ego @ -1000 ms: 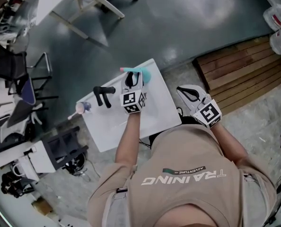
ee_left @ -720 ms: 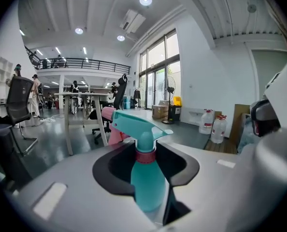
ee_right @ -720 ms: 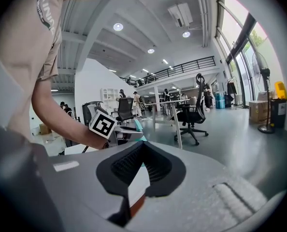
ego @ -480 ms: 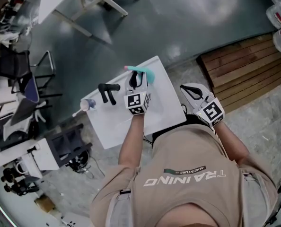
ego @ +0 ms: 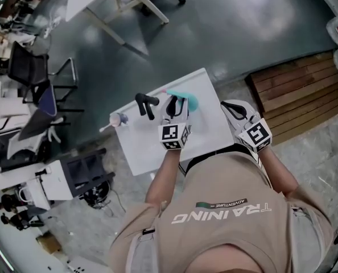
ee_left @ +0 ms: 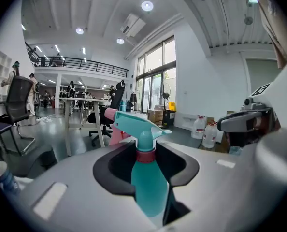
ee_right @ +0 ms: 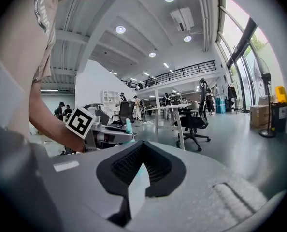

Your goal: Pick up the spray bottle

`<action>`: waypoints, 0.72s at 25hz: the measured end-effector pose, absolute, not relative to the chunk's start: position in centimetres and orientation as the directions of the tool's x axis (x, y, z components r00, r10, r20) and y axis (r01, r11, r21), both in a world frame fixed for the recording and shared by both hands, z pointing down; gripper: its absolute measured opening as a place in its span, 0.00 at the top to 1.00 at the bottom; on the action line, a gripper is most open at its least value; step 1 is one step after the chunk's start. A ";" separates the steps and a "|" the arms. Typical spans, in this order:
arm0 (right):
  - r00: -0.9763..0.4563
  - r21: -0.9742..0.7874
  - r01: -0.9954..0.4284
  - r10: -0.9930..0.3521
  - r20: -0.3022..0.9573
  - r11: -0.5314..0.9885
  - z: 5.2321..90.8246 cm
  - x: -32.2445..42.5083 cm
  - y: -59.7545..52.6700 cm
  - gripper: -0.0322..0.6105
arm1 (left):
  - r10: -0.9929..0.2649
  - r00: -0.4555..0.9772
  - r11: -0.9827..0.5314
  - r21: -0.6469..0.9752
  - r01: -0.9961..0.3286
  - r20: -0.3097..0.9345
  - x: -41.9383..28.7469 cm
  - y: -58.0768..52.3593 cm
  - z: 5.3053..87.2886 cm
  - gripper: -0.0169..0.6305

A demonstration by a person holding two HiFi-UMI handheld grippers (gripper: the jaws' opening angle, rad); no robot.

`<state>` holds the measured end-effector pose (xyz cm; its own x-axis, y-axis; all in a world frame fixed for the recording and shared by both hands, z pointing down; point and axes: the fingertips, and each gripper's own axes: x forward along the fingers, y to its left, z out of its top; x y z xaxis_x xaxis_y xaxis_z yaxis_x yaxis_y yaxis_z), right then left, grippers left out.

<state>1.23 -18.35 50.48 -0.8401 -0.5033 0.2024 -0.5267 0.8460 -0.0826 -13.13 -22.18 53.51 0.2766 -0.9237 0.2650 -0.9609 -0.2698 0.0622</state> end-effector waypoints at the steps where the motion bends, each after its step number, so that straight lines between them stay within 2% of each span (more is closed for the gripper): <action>1: -0.839 -0.075 -0.529 -0.507 0.196 0.845 50.2 1.0 -18.2 0.95 | -0.925 0.278 -0.270 0.065 -0.961 0.259 -13.4 -21.5 53.1 0.75; 18: -0.816 -0.009 -0.574 -0.571 0.089 0.819 45.3 -1.9 -17.2 0.95 | -0.919 0.350 -0.344 0.063 -0.937 0.181 -13.7 -14.9 49.1 0.75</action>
